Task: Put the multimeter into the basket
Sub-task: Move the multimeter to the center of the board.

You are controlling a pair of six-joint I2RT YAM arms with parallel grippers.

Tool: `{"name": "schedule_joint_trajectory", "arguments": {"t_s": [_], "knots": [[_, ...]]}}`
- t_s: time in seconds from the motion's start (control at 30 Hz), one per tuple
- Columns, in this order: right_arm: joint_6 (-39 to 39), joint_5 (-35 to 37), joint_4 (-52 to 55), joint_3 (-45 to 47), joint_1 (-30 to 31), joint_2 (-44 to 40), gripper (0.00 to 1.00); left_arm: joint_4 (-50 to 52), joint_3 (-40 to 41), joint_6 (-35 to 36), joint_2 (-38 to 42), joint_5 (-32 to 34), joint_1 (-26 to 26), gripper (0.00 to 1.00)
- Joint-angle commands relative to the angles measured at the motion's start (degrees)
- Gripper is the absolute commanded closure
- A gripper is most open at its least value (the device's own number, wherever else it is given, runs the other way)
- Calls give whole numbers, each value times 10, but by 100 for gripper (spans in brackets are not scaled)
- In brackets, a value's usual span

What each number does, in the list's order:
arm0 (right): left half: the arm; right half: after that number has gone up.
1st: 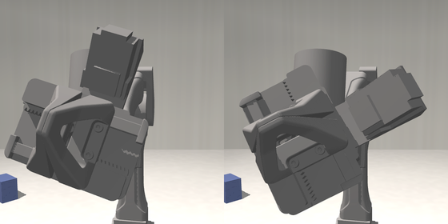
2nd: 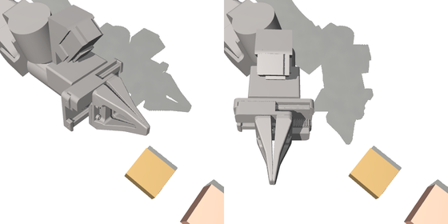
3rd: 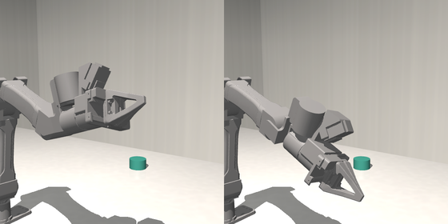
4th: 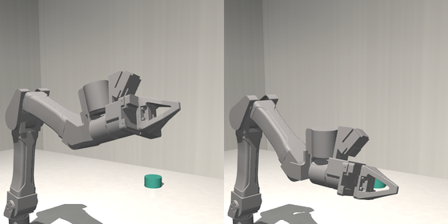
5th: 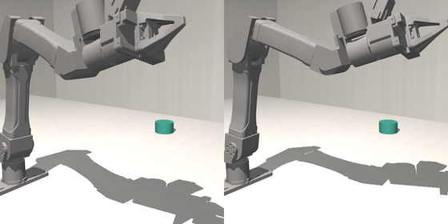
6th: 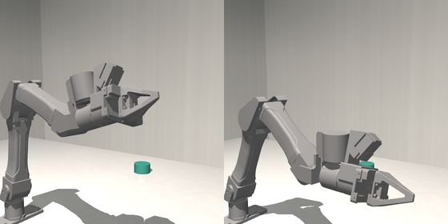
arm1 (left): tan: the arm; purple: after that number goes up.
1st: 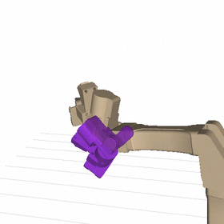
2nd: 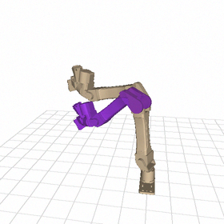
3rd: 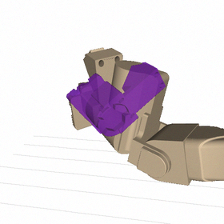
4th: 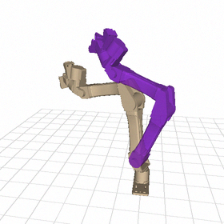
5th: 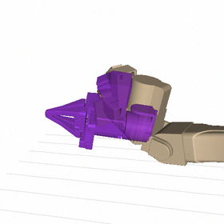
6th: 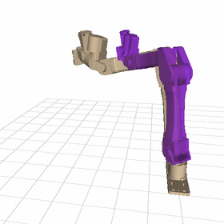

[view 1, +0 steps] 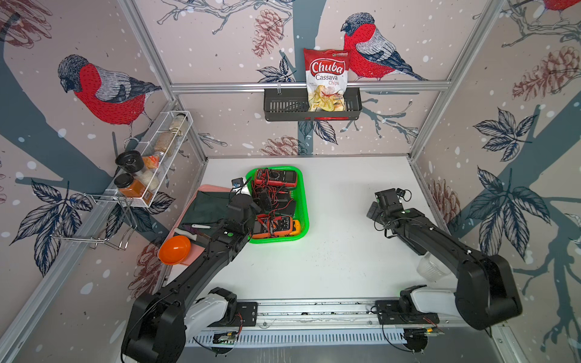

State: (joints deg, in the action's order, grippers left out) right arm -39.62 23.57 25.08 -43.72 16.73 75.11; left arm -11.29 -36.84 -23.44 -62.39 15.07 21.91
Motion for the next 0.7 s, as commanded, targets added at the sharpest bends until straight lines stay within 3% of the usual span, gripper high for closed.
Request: {"name": "schedule_joint_trajectory", "arguments": {"t_s": [0.0,0.37,0.67], "knots": [[-29,24,-4,31,-32,-12,0,-15,-18,23,-13,-1,22,2],[10,17,-48,77,-161,-19,0,-6,-47,35,-52,4,65,2],[36,-1,-78,91,-216,-9,0,-1,-54,38,-58,7,70,2]]}}
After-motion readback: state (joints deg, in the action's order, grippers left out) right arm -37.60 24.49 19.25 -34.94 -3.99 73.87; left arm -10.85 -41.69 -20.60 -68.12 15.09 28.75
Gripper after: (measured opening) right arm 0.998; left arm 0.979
